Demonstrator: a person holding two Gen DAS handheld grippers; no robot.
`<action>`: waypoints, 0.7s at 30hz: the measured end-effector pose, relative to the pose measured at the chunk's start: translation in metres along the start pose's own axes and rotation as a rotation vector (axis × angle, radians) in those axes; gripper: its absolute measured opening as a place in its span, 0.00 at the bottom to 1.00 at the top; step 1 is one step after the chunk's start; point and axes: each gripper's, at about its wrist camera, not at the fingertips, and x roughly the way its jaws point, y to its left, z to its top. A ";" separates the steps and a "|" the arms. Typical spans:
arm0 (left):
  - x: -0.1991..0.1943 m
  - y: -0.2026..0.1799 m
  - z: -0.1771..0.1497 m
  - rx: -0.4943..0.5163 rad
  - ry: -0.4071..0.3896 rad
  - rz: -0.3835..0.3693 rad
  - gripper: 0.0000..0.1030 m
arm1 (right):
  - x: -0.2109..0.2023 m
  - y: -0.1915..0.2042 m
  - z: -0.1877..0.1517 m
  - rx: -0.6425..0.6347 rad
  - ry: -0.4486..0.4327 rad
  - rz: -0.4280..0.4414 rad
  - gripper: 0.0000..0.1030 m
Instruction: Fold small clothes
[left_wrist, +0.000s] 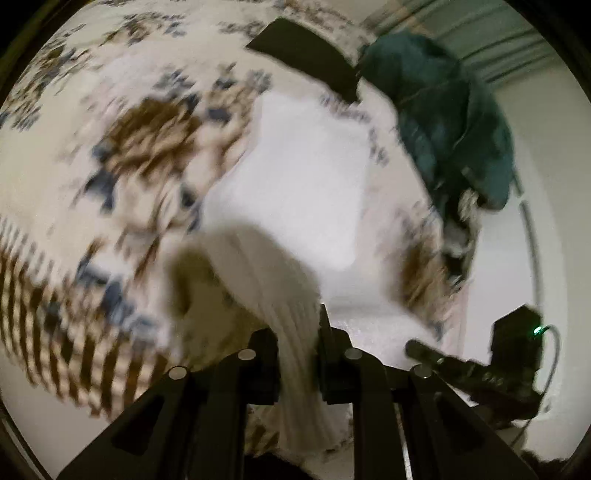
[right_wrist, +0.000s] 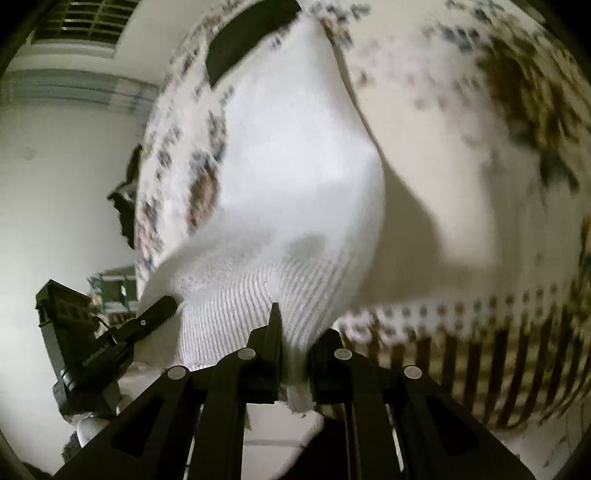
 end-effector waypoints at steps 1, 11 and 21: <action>0.002 -0.006 0.021 -0.008 -0.009 -0.043 0.12 | -0.007 0.004 0.012 0.000 -0.014 0.006 0.11; 0.104 -0.025 0.252 -0.083 -0.036 -0.232 0.16 | 0.032 0.070 0.256 0.036 -0.226 0.008 0.11; 0.152 0.033 0.321 -0.082 -0.013 -0.159 0.65 | 0.078 0.026 0.360 0.135 -0.266 -0.043 0.65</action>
